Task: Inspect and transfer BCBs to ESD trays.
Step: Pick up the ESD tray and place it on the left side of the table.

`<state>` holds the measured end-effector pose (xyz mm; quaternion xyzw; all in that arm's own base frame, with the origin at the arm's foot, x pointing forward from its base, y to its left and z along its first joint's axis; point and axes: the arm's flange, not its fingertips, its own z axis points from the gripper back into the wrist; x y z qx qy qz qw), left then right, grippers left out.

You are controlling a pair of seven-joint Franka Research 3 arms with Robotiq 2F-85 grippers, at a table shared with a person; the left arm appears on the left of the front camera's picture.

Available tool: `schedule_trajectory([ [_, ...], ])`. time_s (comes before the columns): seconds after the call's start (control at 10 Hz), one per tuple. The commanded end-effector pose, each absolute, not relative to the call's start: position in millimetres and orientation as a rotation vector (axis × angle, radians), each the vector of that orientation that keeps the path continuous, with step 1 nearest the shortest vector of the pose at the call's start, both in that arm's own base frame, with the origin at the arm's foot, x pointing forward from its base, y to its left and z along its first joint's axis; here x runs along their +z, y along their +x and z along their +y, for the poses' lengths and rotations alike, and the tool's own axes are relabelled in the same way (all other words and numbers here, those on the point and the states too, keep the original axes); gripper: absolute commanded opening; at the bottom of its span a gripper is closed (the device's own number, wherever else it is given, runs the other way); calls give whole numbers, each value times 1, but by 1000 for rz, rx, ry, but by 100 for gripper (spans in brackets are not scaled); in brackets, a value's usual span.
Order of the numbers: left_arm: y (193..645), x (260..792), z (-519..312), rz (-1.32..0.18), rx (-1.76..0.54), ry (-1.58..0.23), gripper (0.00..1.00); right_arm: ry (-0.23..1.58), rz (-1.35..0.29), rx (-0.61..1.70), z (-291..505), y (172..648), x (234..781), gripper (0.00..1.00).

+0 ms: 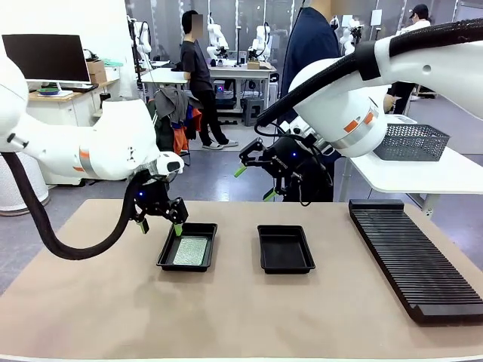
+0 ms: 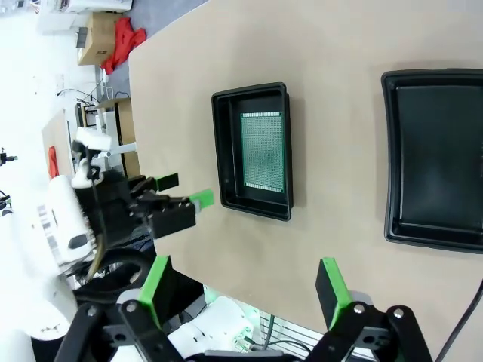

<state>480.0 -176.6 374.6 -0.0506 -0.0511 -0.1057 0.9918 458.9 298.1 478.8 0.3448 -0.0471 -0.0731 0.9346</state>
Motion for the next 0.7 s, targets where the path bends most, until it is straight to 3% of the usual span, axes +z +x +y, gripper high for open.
schedule_trajectory([
  [0.0, 487, 351, -173, -141, -169, -61, 100, 688, -94, -169, 300, 462, 480, 100],
  [0.6, 504, 312, -169, -141, -159, -31, 100, 688, -94, -169, 300, 462, 480, 100],
])
